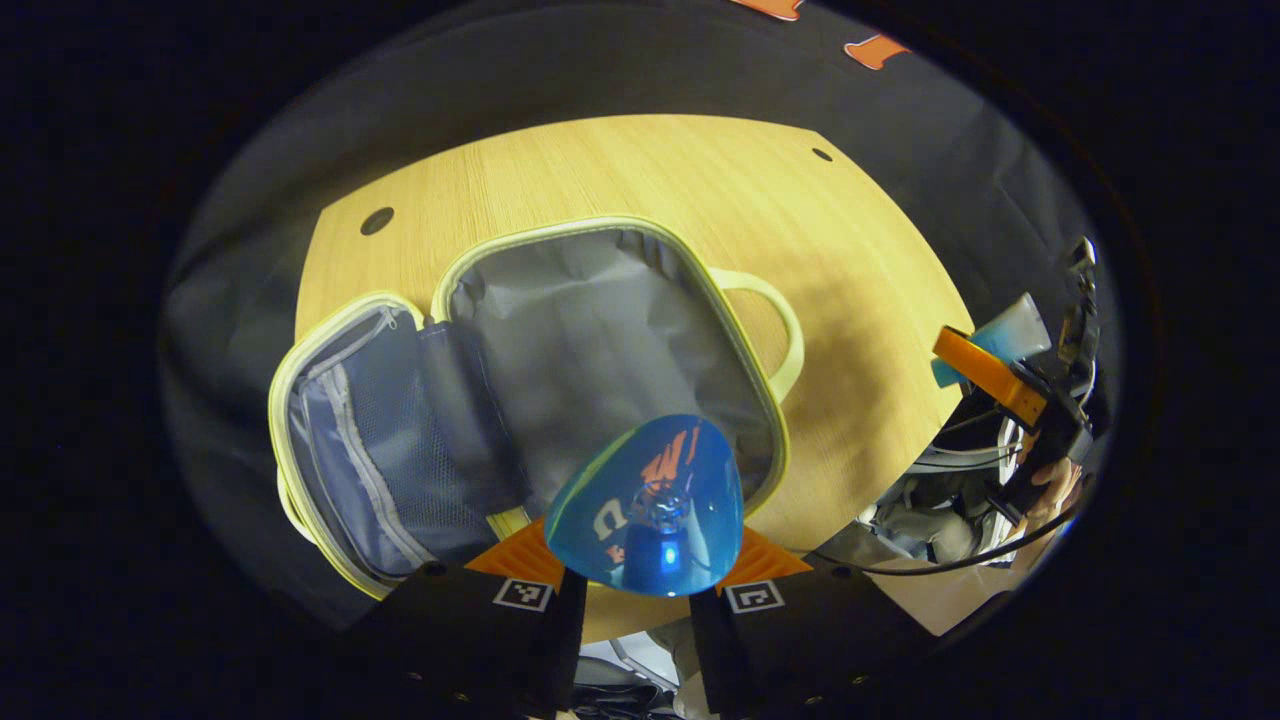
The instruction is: First open the suitcase, pack the skin care products into it, and then close the suitcase.
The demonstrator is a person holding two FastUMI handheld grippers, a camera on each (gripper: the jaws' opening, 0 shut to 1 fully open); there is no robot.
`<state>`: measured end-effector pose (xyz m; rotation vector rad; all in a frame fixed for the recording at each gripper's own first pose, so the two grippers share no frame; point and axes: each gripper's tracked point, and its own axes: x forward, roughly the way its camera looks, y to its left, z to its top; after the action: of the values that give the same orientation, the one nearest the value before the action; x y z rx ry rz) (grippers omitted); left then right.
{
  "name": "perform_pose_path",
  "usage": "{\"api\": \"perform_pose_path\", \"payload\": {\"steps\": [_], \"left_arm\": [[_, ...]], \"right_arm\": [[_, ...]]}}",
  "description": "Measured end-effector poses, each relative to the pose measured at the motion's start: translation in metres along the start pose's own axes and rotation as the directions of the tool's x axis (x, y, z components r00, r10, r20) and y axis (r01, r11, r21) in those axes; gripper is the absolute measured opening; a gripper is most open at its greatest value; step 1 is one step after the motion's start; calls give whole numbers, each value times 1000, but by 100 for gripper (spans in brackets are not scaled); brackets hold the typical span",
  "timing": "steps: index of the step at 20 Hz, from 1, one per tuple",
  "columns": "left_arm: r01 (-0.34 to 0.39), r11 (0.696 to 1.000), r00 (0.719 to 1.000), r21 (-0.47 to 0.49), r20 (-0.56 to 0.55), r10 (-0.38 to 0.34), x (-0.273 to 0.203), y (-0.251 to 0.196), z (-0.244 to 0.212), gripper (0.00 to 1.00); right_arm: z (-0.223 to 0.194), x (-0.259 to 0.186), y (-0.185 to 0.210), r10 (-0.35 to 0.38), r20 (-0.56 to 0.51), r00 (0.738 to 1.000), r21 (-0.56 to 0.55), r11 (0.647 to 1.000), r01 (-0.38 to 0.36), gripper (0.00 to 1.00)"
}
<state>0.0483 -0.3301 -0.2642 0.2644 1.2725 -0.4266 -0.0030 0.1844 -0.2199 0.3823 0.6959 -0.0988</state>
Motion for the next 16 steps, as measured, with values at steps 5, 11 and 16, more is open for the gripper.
{"api": "perform_pose_path", "payload": {"steps": [5, 11, 16], "left_arm": [[-20, 999, 993, -45, -116, 15, 42, 25, -5, 49], [13, 990, 985, -137, -170, -36, 80, 33, -3, 49], [21, 992, 985, -125, -170, -42, 80, 25, 4, 59]], "right_arm": [[-3, -3, -5, -60, -35, 998, 33, 998, 61, 37], [-2, -5, -4, -62, -48, 997, 57, 996, 65, 37], [0, -4, -3, -55, -60, 997, 35, 998, 57, 37]]}}
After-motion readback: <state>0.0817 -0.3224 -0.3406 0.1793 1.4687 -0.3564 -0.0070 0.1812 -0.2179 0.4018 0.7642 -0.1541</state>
